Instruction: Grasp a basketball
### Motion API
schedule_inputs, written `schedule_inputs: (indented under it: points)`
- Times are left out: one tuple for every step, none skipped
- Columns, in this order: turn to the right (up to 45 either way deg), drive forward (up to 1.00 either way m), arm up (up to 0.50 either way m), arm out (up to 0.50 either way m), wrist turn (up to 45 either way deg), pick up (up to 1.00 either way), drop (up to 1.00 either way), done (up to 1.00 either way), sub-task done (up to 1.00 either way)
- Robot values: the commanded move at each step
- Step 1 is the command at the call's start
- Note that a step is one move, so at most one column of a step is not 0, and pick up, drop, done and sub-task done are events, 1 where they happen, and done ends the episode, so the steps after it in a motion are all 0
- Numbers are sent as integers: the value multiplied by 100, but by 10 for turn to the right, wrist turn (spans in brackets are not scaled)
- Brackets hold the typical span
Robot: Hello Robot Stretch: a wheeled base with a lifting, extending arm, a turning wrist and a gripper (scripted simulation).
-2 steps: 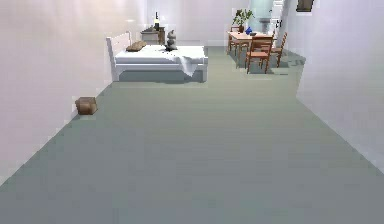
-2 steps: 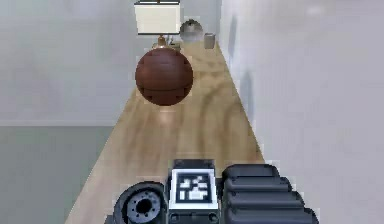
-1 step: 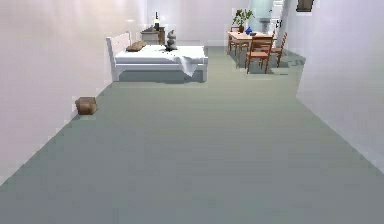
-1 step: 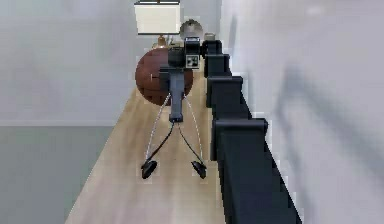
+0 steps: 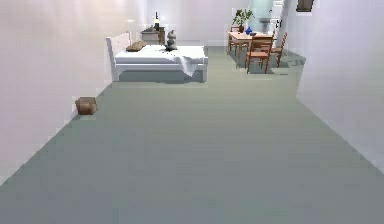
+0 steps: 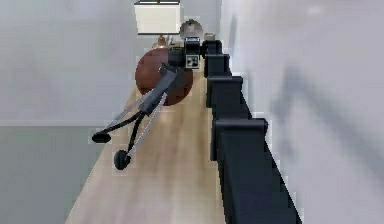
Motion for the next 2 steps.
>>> schedule_inputs:
  points:
    - [0, 0, 0, 0, 450, 0, 0, 0, 0]
    - [0, 0, 0, 0, 450, 0, 0, 0, 0]
